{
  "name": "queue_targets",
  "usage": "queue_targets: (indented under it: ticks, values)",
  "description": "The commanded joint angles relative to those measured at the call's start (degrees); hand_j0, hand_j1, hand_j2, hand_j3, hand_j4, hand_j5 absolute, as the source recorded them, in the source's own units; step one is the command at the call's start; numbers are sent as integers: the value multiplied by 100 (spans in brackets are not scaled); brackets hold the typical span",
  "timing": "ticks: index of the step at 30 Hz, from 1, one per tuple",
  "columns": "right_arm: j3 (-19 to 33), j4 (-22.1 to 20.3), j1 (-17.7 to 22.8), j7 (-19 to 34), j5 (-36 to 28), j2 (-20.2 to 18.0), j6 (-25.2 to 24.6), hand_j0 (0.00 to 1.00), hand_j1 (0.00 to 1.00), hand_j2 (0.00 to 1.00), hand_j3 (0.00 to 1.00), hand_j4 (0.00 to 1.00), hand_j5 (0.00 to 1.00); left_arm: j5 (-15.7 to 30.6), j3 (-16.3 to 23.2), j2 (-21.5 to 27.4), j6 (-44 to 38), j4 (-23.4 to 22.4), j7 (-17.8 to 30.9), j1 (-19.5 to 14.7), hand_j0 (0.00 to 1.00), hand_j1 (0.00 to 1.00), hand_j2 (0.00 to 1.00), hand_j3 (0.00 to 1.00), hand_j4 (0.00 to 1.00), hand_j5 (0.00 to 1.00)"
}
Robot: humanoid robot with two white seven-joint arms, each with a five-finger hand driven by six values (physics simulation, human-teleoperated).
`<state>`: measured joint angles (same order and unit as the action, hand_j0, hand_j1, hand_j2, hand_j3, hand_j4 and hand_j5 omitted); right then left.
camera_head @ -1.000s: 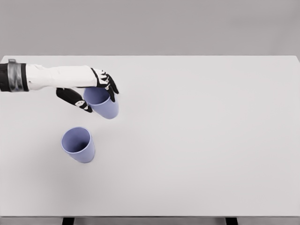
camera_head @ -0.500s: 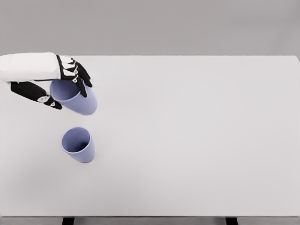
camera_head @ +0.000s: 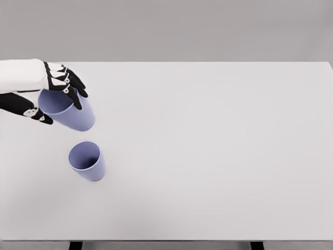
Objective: Place the right cup on the left cup with left arm
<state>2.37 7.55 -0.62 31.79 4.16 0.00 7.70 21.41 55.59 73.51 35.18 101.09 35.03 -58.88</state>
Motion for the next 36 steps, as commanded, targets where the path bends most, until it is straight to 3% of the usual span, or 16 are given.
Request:
queue_targets:
  ticks: [1,6,13,22,36]
  values:
    - [0,1,-9,2,6,0,3,100,100,100,100,100,100,47,49,40,-18,7,-3,8,58,58,58,58,58,58]
    - [0,1,-9,2,6,0,3,100,100,100,100,100,100,39,356,49,-18,7,-3,17,58,58,58,58,58,58]
    - [0,1,-9,2,6,0,3,100,100,100,100,100,100,47,383,286,-18,16,-3,79,58,58,58,58,58,58]
    - [0,1,-9,2,6,0,3,100,100,100,100,100,100,118,392,278,-18,16,-3,360,57,57,57,57,57,57]
    - [0,1,-9,2,6,0,3,100,100,100,100,100,100,118,471,146,-18,16,-3,448,57,57,57,57,57,57]
